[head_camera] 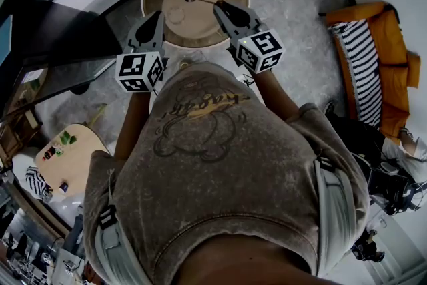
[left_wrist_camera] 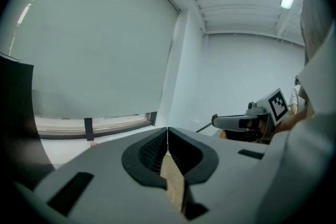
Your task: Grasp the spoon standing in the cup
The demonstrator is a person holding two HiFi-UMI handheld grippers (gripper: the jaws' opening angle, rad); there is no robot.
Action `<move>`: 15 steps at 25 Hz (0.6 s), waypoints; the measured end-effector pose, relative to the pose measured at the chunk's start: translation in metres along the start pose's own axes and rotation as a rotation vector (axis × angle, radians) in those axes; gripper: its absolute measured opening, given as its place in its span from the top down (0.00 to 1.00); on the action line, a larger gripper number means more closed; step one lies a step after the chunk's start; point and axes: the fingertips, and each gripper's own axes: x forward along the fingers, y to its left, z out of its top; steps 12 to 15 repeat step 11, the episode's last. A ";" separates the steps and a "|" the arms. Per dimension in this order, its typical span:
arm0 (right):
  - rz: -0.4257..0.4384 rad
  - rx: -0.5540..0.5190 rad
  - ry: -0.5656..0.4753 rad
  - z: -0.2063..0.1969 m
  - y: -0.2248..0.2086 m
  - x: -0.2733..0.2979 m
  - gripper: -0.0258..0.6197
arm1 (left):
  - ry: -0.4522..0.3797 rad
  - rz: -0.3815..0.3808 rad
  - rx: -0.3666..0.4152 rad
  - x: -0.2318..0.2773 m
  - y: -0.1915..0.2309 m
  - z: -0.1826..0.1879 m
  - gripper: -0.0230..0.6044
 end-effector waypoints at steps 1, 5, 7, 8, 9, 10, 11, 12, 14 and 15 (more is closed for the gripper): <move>0.001 0.000 0.000 0.000 0.000 -0.001 0.86 | 0.000 0.001 -0.001 0.000 -0.001 0.000 0.94; 0.002 0.002 0.001 -0.003 0.001 -0.002 0.86 | -0.006 -0.001 -0.004 0.003 -0.002 0.000 0.94; 0.001 0.004 0.002 -0.005 0.002 -0.001 0.86 | -0.009 -0.004 -0.003 0.005 -0.001 0.000 0.94; 0.000 0.004 0.002 -0.005 0.002 0.000 0.86 | -0.010 -0.005 -0.002 0.006 0.000 0.001 0.94; -0.001 0.004 0.001 -0.005 0.002 0.001 0.86 | -0.011 -0.007 -0.001 0.007 0.000 0.001 0.94; -0.001 0.004 0.000 -0.005 0.003 0.003 0.86 | -0.013 -0.008 0.000 0.008 0.001 0.002 0.94; -0.002 0.005 -0.001 -0.005 0.003 0.004 0.86 | -0.014 -0.009 0.001 0.009 0.002 0.003 0.94; -0.002 0.005 -0.001 -0.005 0.003 0.004 0.86 | -0.014 -0.009 0.001 0.009 0.002 0.003 0.94; -0.002 0.005 -0.001 -0.005 0.003 0.004 0.86 | -0.014 -0.009 0.001 0.009 0.002 0.003 0.94; -0.002 0.005 -0.001 -0.005 0.003 0.004 0.86 | -0.014 -0.009 0.001 0.009 0.002 0.003 0.94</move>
